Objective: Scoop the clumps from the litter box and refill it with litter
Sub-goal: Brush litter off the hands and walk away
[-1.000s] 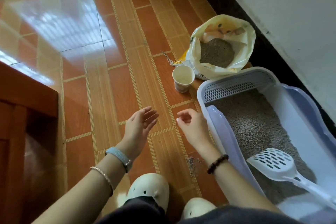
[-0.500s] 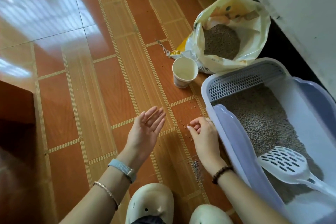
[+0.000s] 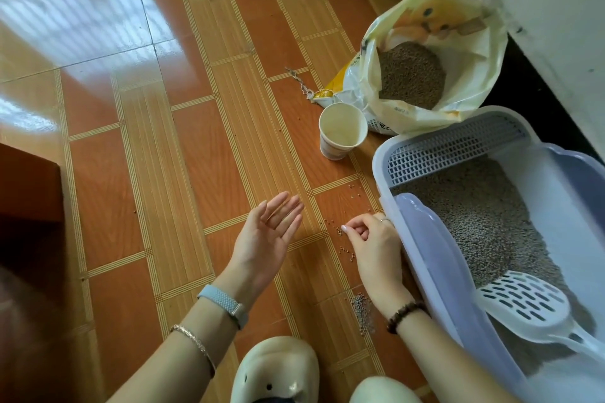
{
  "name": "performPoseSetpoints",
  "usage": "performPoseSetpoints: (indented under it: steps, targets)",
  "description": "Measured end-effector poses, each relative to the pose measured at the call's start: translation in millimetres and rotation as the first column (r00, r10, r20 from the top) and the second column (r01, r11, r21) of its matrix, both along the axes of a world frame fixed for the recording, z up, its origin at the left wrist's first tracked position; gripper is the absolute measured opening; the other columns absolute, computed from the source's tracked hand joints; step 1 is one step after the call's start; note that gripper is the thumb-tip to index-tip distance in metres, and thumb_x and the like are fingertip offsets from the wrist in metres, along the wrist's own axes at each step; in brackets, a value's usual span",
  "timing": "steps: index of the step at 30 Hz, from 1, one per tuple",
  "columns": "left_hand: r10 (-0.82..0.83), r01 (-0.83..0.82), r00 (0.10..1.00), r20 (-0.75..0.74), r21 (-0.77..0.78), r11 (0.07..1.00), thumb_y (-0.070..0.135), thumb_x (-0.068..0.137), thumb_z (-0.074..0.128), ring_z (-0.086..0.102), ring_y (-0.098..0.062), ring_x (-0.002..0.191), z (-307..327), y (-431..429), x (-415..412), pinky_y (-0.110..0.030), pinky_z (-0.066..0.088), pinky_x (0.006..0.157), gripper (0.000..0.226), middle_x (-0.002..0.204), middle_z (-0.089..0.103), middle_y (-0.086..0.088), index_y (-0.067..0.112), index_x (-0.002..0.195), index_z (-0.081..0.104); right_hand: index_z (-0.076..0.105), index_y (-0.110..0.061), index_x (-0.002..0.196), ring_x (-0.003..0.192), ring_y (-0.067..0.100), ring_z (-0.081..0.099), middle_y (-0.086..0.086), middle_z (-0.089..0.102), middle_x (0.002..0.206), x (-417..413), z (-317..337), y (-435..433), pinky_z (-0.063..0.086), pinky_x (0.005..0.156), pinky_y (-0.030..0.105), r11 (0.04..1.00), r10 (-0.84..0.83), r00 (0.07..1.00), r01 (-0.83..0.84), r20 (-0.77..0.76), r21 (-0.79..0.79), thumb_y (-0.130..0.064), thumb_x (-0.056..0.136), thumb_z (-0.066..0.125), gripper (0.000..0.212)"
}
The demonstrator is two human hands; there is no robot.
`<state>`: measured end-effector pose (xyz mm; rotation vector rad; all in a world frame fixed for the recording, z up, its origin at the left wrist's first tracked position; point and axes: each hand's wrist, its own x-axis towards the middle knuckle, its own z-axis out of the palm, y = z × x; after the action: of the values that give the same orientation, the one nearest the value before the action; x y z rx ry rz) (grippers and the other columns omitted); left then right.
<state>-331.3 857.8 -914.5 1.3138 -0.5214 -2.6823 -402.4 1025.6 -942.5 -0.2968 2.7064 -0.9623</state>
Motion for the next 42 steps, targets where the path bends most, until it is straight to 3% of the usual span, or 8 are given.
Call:
performPoseSetpoints:
  steps: [7, 16, 19, 22, 27, 30, 37, 42]
  targets:
    - [-0.019, 0.019, 1.000, 0.000, -0.004, 1.000, 0.022, 0.103, 0.036, 0.060, -0.030, 0.119, 2.6, 3.4, -2.1, -0.038, 0.044, 0.104, 0.038, 0.124, 0.064, -0.019, 0.000, 0.127, 0.055, 0.063, -0.014, 0.088, 0.076, 0.010, 0.051, -0.003, 0.053, 0.091, 1.3, -6.2, -2.7, 0.053, 0.065, 0.024, 0.986, 0.111, 0.986, -0.094, -0.121, 0.139, -0.018, 0.090, 0.065, 0.005]
    - [-0.054, 0.054, 0.999, -0.005, 0.006, 0.999, 0.021, 0.102, 0.037, 0.061, -0.030, 0.118, 3.9, 12.3, -5.3, -0.038, 0.046, 0.101, 0.037, 0.122, 0.065, -0.020, -0.002, 0.124, 0.056, 0.062, -0.013, 0.092, 0.079, 0.008, 0.047, 0.000, 0.054, 0.094, -0.8, -3.9, -4.7, 0.042, 0.066, 0.016, 0.974, 0.131, 0.986, -0.109, -0.103, 0.198, -0.018, 0.093, 0.061, 0.005]
    - [-0.067, 0.067, 0.998, -0.003, 0.003, 0.998, 0.021, 0.102, 0.037, 0.060, -0.029, 0.119, 1.3, 15.0, -6.4, -0.038, 0.043, 0.105, 0.038, 0.123, 0.065, -0.020, -0.003, 0.124, 0.056, 0.062, -0.014, 0.092, 0.078, 0.008, 0.049, -0.004, 0.052, 0.092, -0.6, 8.3, -4.8, 0.044, 0.066, 0.016, 0.984, 0.110, 0.989, -0.095, -0.095, 0.150, -0.020, 0.093, 0.061, 0.006]
    - [-0.081, 0.081, 0.997, -0.004, 0.024, 0.996, 0.022, 0.103, 0.035, 0.057, -0.029, 0.122, -0.7, 18.5, -8.2, -0.037, 0.042, 0.106, 0.041, 0.124, 0.064, -0.020, -0.004, 0.126, 0.056, 0.062, -0.016, 0.094, 0.076, 0.006, 0.052, -0.006, 0.053, 0.094, 8.1, 33.2, -12.0, 0.042, 0.061, 0.011, 0.994, 0.109, 0.988, -0.109, -0.109, 0.005, -0.024, 0.092, 0.061, 0.009]
    - [-0.121, 0.128, 0.991, -0.059, 0.135, 0.983, 0.032, 0.104, 0.025, 0.057, -0.026, 0.123, 3.8, 29.7, -12.5, -0.035, 0.045, 0.096, 0.052, 0.128, 0.062, -0.018, -0.003, 0.127, 0.056, 0.063, -0.015, 0.090, 0.078, 0.007, 0.054, -0.003, 0.056, 0.094, 41.3, 53.8, -35.2, 0.046, 0.067, 0.015, 0.966, 0.212, 0.964, -0.232, -0.163, -0.118, -0.023, 0.087, 0.068, 0.010]
    - [-0.141, 0.158, 0.984, -0.109, 0.165, 0.974, 0.038, 0.103, 0.019, 0.057, -0.023, 0.124, 5.4, 32.2, -10.8, -0.035, 0.042, 0.101, 0.059, 0.130, 0.062, -0.014, -0.001, 0.129, 0.056, 0.062, -0.015, 0.089, 0.083, 0.013, 0.057, -0.001, 0.057, 0.096, 49.4, 47.0, -36.7, 0.050, 0.072, 0.023, 0.950, 0.263, 0.951, -0.284, -0.159, -0.129, -0.025, 0.087, 0.068, 0.011]
    - [-0.092, 0.122, 0.983, -0.157, 0.194, 0.973, 0.039, 0.103, 0.019, 0.060, -0.027, 0.119, 4.5, 26.6, -8.1, -0.037, 0.040, 0.104, 0.063, 0.130, 0.061, -0.019, -0.004, 0.126, 0.059, 0.064, -0.015, 0.094, 0.085, 0.012, 0.057, -0.002, 0.058, 0.097, 53.6, 47.2, -34.3, 0.052, 0.073, 0.024, 0.941, 0.282, 0.945, -0.306, -0.163, -0.144, -0.025, 0.088, 0.066, 0.011]
    - [0.000, 0.028, 0.990, -0.144, 0.195, 0.980, 0.037, 0.104, 0.023, 0.064, -0.031, 0.114, 6.1, 15.1, -5.6, -0.041, 0.048, 0.102, 0.062, 0.125, 0.063, -0.022, -0.007, 0.115, 0.066, 0.065, -0.018, 0.093, 0.078, 0.002, 0.055, -0.009, 0.055, 0.093, 49.7, 47.8, -30.1, 0.049, 0.069, 0.014, 0.956, 0.189, 0.976, -0.207, -0.107, -0.206, -0.023, 0.087, 0.069, 0.008]
